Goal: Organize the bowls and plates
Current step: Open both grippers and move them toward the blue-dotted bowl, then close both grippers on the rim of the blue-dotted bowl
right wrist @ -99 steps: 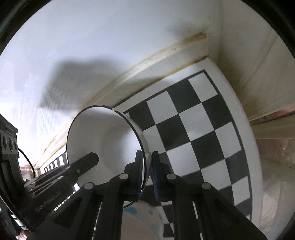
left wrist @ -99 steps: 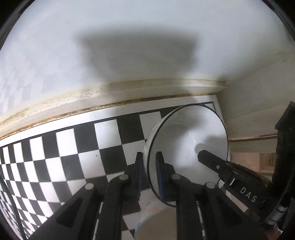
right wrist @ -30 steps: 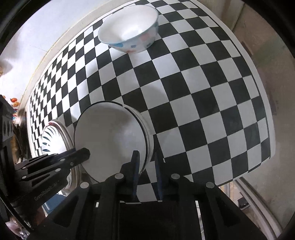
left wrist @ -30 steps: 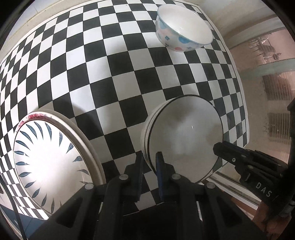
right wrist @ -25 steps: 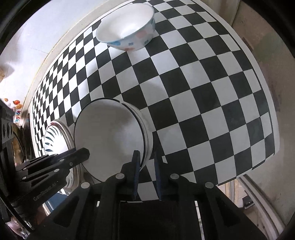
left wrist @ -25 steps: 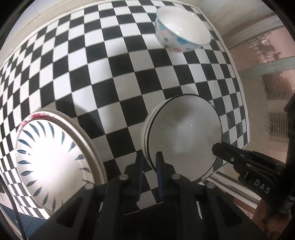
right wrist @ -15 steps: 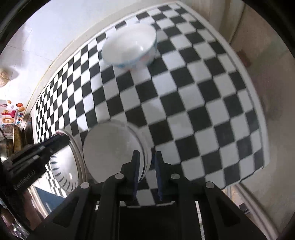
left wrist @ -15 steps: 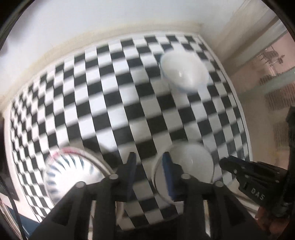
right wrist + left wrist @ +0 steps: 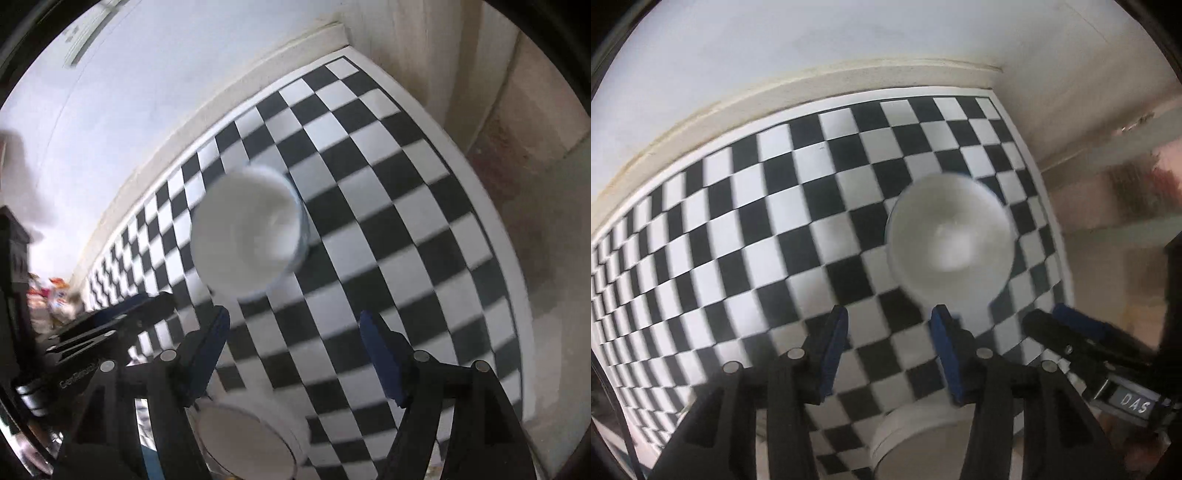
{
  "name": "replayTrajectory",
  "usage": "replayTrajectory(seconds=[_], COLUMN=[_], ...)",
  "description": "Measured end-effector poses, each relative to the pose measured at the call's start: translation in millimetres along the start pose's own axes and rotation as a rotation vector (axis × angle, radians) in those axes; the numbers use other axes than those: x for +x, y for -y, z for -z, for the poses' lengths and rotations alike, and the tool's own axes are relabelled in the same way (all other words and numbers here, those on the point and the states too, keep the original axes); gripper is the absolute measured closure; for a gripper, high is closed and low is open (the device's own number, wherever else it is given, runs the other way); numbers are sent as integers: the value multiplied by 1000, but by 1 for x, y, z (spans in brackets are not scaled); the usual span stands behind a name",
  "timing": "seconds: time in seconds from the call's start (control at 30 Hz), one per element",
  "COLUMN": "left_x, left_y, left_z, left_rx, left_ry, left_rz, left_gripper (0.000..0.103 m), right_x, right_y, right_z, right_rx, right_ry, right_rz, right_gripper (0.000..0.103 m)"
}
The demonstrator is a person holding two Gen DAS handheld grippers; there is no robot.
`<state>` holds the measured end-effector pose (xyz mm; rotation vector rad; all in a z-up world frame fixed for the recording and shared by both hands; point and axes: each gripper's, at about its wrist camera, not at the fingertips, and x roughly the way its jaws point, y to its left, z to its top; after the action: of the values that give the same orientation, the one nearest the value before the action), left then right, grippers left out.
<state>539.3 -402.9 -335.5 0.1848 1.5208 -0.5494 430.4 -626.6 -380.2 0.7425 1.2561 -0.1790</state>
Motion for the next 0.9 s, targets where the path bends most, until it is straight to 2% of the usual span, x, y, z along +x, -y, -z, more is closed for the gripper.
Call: replayTrajectory(seconds=[0.07,0.17,0.27,0.37,0.43,0.47,0.5,0.9], left_x=[7,20,32,44,50,52,53,48], left_y=[-6,-9,-1,0,0,-1,-2,4], left_z=[-17,-40,-54,-58,-58,-58,-58,-55], left_rx=[-32,-52,-16,-1,7,9,8,11], left_ry=[-12,-44,-70,-104,-114,-114,-113,-107], left_rz=[40,70,66,49,36,28,26,33], left_gripper=[59,61,73,82,84,88,90,92], right_x=[8,21,36,51,61,64,65,60], right_y=[3,4,5,4,0,0,0,-4], right_z=[-18,-39,-55,-64,-66,-65,-65,-65], right_rx=[8,8,0,-6,-11,-15,-18,-35], right_ry=[-8,-22,-53,-85,-110,-113,-113,-96], right_rz=[8,15,26,44,54,53,55,112], right_gripper=[28,34,44,61,79,83,93,94])
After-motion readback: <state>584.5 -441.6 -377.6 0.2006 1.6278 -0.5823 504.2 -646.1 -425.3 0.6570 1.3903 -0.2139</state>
